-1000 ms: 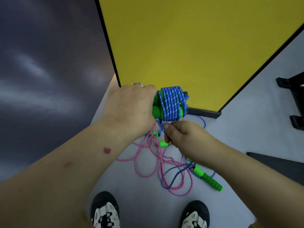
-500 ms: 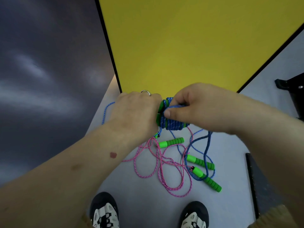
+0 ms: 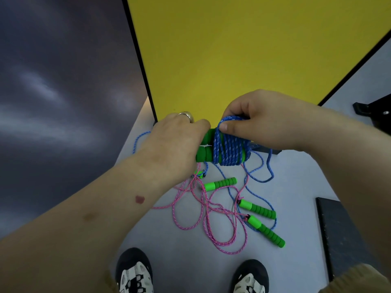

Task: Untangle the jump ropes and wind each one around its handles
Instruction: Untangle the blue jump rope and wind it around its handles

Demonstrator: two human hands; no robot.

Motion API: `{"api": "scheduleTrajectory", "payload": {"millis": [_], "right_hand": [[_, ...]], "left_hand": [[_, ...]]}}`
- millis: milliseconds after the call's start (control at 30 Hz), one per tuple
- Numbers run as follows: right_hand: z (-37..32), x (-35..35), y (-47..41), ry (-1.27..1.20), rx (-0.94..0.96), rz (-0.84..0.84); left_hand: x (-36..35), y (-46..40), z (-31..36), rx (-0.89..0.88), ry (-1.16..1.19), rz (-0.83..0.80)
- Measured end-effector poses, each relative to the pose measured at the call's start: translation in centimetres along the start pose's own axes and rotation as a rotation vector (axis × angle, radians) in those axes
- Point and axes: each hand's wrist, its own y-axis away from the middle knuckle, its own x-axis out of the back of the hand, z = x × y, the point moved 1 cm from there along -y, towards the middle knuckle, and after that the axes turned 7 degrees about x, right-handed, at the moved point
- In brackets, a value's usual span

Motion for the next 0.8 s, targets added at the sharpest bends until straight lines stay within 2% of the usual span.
{"api": "scheduleTrajectory", "payload": {"millis": [100,333,467,633,733,800], "right_hand": [[0.5,0.2,-0.5,-0.003,0.023,0.095],[3.5,-0.1,-1.6,-0.124,-0.076,0.193],[5.0,-1.3,-1.5,-0.327,-0.206,0.093],[6.7,-5.1,-0.2,-0.051,-0.359,-0.144],[5.7,-6.8,0.3,-0.228,-0.302,-0.133],[4.4,-7.7,0.7,-0.22,-0.238,-0.116]], "left_hand": [[0.4,0.3,0.1,-0.005,-0.051,0.024],[1.1,0.1,0.3,-0.013,0.049,-0.021],[1.6,0.1,0.3,-0.01,0.117,0.014],[1.2,-0.1,0.0,0.031,0.168,0.012],[0.7,-0.3,-0.2,0.056,0.184,0.036],[0.4,-0.4,-0.3,0.09,0.177,0.077]]}}
